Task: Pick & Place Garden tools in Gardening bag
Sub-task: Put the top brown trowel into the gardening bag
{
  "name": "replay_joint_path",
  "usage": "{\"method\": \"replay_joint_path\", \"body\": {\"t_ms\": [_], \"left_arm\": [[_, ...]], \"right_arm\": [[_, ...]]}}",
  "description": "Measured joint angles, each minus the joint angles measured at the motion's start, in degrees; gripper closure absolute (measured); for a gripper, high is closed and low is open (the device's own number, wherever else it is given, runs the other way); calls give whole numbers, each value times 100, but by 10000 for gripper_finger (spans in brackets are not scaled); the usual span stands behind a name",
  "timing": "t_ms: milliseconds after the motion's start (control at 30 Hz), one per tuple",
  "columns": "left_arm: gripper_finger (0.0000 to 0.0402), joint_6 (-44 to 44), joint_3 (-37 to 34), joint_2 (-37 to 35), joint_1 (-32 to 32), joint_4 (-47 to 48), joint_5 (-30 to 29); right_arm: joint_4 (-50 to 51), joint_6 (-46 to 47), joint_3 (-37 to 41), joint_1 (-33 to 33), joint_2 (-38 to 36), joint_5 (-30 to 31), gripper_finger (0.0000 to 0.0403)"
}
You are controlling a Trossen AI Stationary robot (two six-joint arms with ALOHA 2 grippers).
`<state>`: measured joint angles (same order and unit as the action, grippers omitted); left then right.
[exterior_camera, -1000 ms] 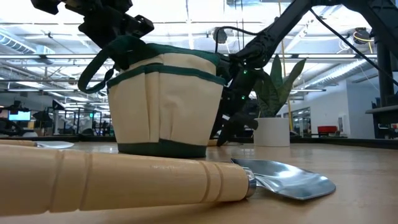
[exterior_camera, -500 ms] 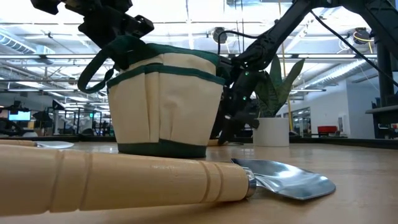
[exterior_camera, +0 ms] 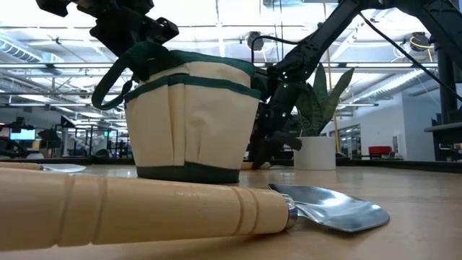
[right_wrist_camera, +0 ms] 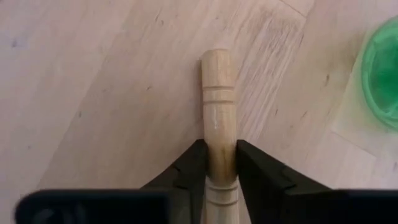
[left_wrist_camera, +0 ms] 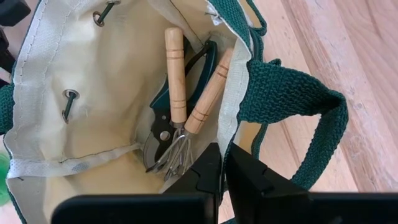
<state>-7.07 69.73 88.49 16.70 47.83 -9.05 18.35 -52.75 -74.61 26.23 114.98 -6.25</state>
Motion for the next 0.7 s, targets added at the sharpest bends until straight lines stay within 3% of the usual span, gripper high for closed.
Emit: {"method": "replay_joint_path", "body": {"t_ms": [100,700], "left_arm": [[371,11,0,0,1,-3,-1],[371,243,0,0,23,-530,4]], "right_arm": [[-9,-46,0,-3,2,1,350],[-382,1079,31,-253,-449,114,346]]}}
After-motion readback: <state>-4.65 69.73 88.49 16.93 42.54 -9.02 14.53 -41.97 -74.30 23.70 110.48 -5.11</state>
